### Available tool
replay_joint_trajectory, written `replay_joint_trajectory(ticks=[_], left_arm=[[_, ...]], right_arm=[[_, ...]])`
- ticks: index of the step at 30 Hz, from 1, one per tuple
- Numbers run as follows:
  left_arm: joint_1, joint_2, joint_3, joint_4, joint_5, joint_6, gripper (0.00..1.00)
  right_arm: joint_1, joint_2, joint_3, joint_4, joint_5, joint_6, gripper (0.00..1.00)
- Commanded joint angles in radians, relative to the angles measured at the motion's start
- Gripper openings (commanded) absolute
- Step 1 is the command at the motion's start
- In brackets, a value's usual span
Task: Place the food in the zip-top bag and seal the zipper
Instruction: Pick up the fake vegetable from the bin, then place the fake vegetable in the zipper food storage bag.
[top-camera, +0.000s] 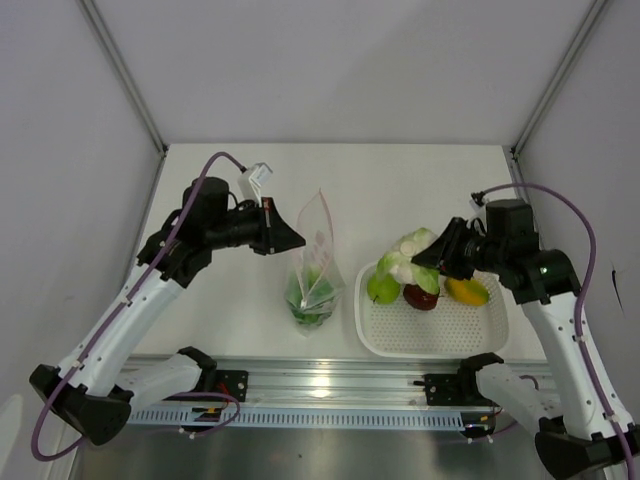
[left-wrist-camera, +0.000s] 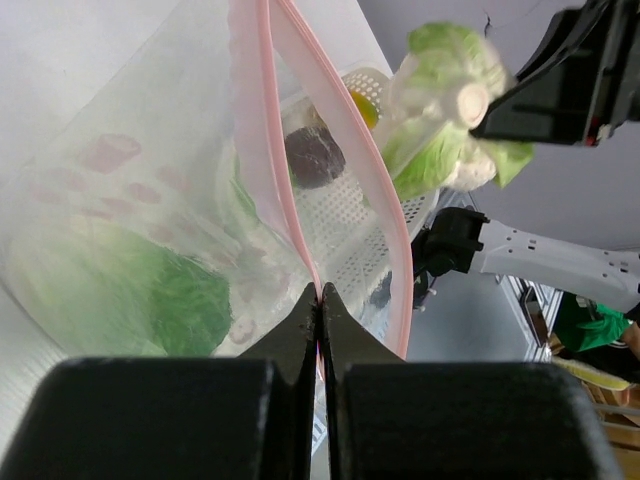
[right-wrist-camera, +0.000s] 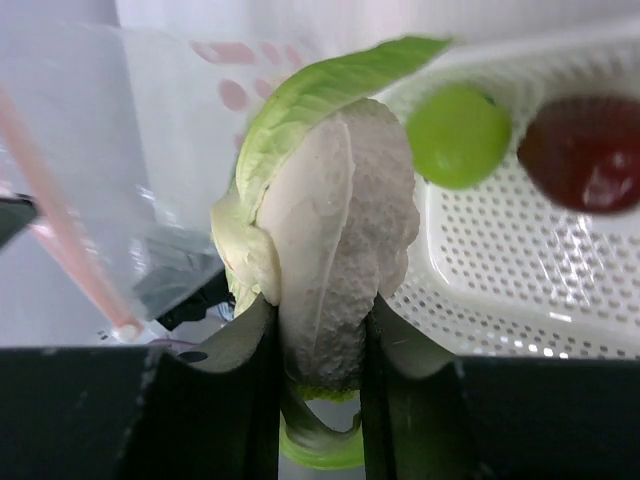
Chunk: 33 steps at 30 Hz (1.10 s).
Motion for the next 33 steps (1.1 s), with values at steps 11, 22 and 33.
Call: replay_joint_trajectory(ticks=[11, 22, 33], left_arm=[[0.006, 0.026, -0.052, 0.090, 0.051, -0.039, 0.01], [0.006, 0.059, -0.087, 0.141, 0.054, -0.039, 0.01], [0.006, 0.049, -0.063, 0.139, 0.045, -0.041, 0.00]], right_arm=[[0.360, 0.370, 0.550, 0.088, 0.207, 0.000, 0.00], [0.532, 0.499, 0.797, 0.058, 0.320, 0.015, 0.00], [0.581, 0.553, 0.739, 0.041, 0.339, 0.050, 0.00]])
